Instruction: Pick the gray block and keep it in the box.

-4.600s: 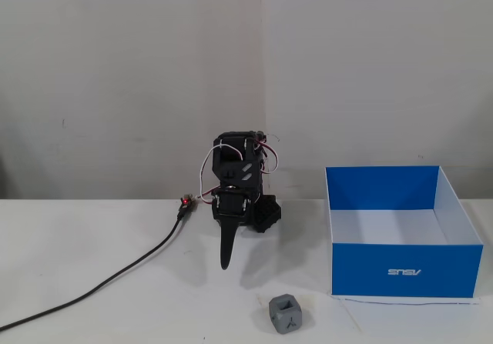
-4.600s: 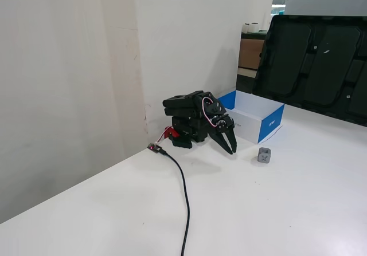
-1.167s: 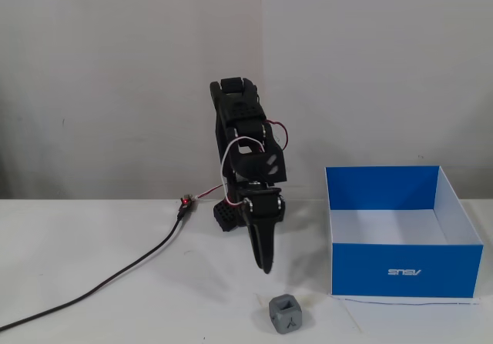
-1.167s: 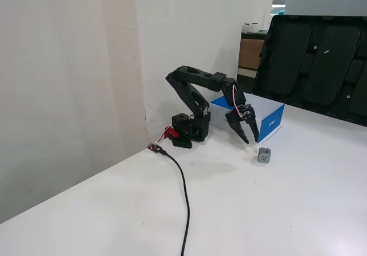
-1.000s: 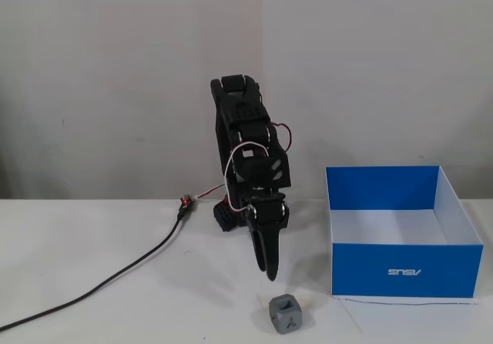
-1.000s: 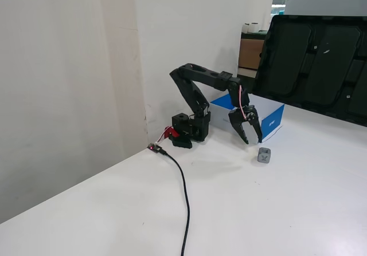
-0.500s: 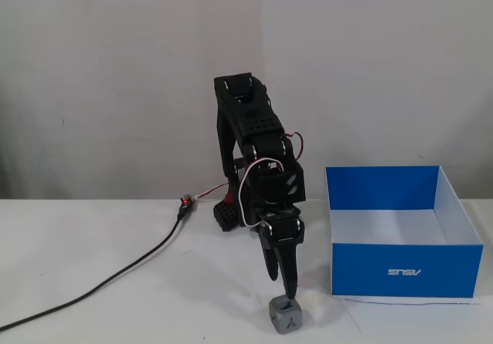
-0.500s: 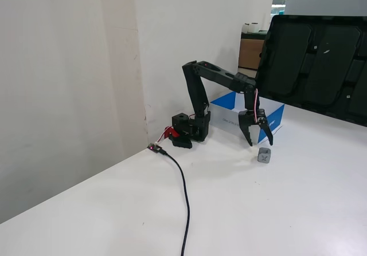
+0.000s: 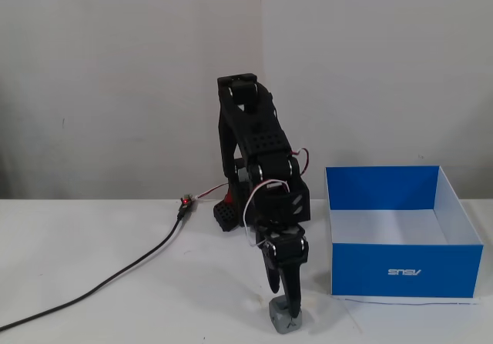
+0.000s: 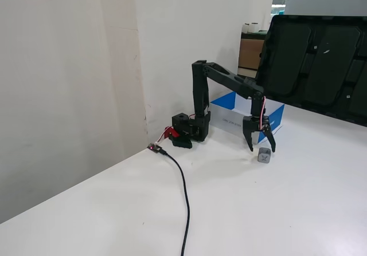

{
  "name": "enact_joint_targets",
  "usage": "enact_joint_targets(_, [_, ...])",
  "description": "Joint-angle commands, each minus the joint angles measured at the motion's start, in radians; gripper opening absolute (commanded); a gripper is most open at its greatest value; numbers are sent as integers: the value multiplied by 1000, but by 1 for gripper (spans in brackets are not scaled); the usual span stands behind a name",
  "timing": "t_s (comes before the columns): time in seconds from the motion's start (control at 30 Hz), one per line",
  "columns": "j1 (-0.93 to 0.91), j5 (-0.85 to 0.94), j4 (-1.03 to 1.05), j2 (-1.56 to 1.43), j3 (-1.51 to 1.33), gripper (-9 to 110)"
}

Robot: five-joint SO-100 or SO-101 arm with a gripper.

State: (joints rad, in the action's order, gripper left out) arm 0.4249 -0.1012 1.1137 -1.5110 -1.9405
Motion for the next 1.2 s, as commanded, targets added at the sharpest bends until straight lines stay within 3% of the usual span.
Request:
enact_joint_targets(0.0, [15, 3, -28, 5, 71, 25])
enact_joint_targets(1.17, [-12, 8, -69, 121, 132, 22])
